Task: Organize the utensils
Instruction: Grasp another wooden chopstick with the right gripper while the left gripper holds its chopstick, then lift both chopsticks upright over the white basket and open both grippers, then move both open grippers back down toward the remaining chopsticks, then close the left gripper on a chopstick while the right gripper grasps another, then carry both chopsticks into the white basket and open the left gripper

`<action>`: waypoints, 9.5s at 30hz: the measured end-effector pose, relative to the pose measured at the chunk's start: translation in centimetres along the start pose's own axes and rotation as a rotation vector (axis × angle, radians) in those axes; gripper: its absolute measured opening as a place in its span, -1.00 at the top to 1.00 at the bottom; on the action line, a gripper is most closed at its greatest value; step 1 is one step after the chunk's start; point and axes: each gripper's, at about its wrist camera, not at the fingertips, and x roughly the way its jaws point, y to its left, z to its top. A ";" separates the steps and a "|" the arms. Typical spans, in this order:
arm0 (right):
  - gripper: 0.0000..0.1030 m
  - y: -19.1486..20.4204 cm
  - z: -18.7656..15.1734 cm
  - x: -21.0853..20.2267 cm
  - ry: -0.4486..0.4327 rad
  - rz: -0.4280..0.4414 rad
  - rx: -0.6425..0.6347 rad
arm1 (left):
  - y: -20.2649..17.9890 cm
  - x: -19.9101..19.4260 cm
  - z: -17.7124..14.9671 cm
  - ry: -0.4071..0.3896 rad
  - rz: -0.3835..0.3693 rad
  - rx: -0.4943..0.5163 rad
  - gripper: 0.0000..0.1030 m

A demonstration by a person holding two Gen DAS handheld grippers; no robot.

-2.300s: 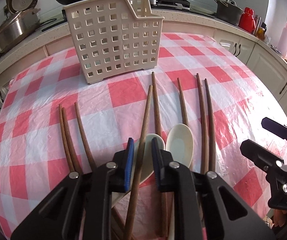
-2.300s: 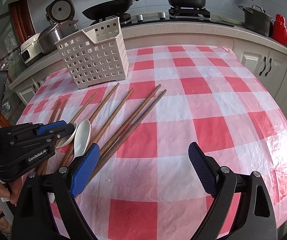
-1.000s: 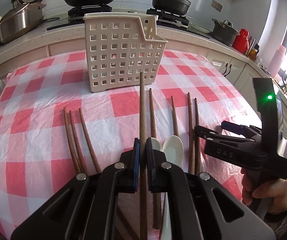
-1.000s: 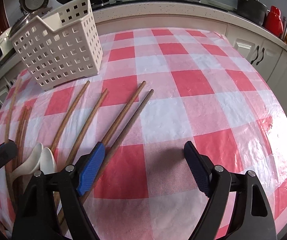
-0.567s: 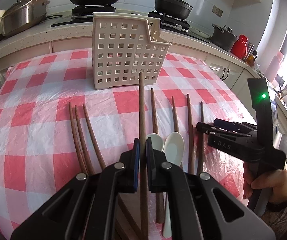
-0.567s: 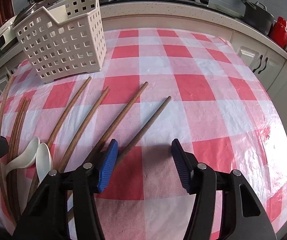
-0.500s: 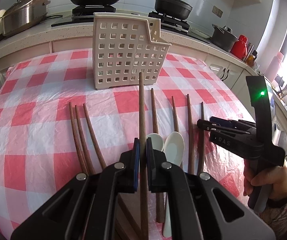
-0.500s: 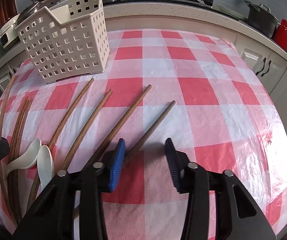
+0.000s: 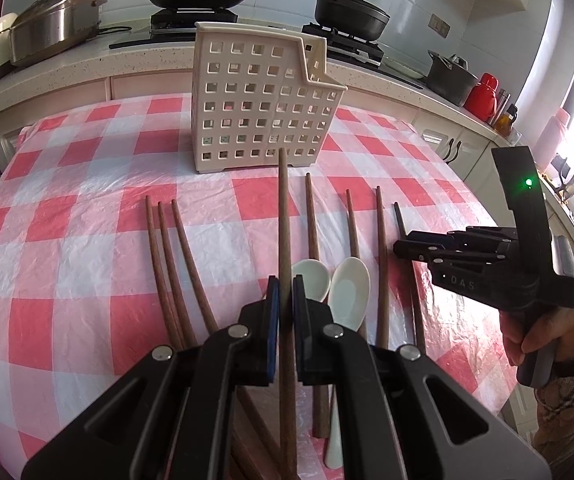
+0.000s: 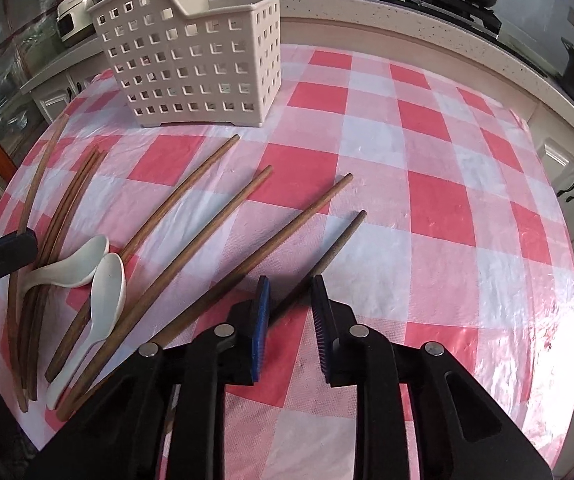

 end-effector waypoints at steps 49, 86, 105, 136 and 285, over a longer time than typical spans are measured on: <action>0.89 -2.9 -1.5 -0.9 -0.097 -0.095 0.064 | -2.4 4.6 0.5 0.044 0.186 0.101 0.89; 0.89 4.1 -3.9 -20.2 -0.646 -0.007 -0.067 | -5.9 -16.5 0.3 -0.566 0.250 0.091 0.89; 0.89 3.1 4.4 -20.1 -0.719 0.030 -0.061 | -3.8 -13.8 8.7 -0.602 0.248 0.058 0.89; 0.88 2.3 18.6 -6.6 -0.578 0.142 -0.042 | 2.6 1.1 22.7 -0.549 0.246 0.013 0.88; 0.89 2.5 -1.4 -16.0 -0.621 0.044 0.061 | 0.2 -14.4 2.2 -0.587 0.286 0.037 0.89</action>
